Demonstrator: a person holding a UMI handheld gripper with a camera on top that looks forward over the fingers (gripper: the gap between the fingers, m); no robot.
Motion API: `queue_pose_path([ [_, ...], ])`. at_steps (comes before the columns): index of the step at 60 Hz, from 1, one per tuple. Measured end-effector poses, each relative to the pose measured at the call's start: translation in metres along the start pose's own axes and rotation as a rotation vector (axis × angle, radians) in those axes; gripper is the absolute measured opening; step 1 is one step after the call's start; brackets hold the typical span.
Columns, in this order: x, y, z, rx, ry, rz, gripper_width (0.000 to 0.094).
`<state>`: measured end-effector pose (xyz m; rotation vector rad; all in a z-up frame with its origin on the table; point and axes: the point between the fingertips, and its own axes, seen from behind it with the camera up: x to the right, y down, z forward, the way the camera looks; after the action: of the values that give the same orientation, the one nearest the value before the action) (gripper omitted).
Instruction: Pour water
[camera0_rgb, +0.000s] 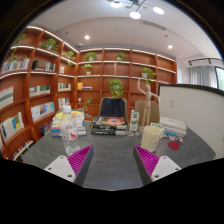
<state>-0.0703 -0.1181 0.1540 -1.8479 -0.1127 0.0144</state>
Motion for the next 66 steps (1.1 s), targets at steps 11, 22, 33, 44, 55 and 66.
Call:
queue_pose_path([
  [11, -0.033, 0.016, 0.011, -0.043, -0.044, -0.029, 0.085],
  [22, -0.12, 0.052, 0.059, -0.026, -0.117, -0.002, 0.0851],
  [33, -0.171, 0.032, 0.104, 0.041, -0.091, 0.016, 0.0851],
  [44, -0.195, 0.004, 0.138, 0.072, -0.128, 0.097, 0.084],
  [55, -0.185, 0.002, 0.154, 0.052, -0.063, 0.055, 0.0603],
  [66, -0.182, 0.004, 0.151, 0.069, -0.077, 0.015, 0.0414],
])
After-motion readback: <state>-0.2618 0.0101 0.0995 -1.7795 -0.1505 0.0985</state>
